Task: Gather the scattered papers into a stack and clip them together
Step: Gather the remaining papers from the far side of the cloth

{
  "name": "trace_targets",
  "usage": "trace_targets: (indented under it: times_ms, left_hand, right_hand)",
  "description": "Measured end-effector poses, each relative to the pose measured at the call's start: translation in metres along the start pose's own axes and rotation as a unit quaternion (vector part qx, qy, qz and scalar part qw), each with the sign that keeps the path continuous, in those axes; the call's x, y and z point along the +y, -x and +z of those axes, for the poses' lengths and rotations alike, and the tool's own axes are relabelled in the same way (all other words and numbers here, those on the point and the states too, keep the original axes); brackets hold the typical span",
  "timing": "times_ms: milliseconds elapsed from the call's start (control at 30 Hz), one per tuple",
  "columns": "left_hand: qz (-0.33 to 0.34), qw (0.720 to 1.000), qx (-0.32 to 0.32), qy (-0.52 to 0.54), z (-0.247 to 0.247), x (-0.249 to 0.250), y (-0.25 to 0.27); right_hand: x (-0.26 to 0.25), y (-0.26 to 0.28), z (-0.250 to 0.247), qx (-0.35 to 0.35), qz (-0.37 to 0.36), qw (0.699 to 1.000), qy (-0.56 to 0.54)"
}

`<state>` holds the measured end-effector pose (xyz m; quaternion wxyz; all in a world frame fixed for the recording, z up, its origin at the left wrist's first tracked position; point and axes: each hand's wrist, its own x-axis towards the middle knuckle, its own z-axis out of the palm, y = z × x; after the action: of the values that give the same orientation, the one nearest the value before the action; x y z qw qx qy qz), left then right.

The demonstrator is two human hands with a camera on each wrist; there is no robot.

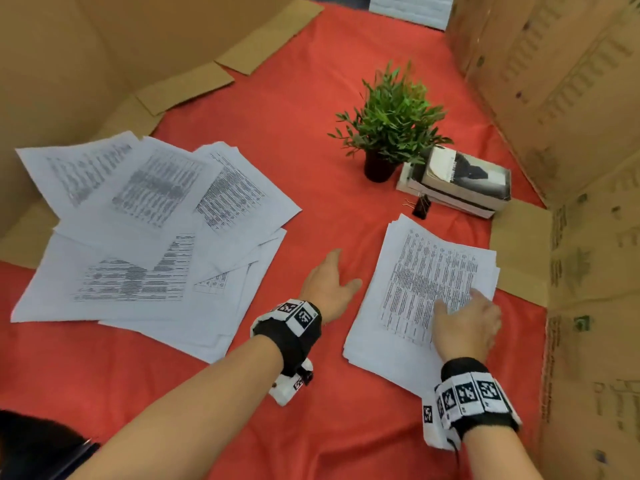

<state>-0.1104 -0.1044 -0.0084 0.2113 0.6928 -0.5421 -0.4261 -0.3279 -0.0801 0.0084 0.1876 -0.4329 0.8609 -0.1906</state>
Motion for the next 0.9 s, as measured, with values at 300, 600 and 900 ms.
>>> trace_targets:
  times_ms: [300, 600, 900]
  left_hand:
    - [-0.141, 0.955, 0.228, -0.126, -0.212, -0.130, -0.022]
    - [-0.280, 0.897, 0.332, -0.077, -0.312, -0.233, -0.031]
    - [-0.273, 0.912, 0.306, -0.020, -0.334, -0.255, -0.042]
  right_hand:
    - [-0.129, 0.063, 0.095, -0.291, -0.199, 0.935, -0.038]
    - [-0.240, 0.025, 0.172, -0.255, -0.207, 0.944, 0.019]
    - [-0.315, 0.007, 0.207, -0.264, -0.189, 0.924, 0.200]
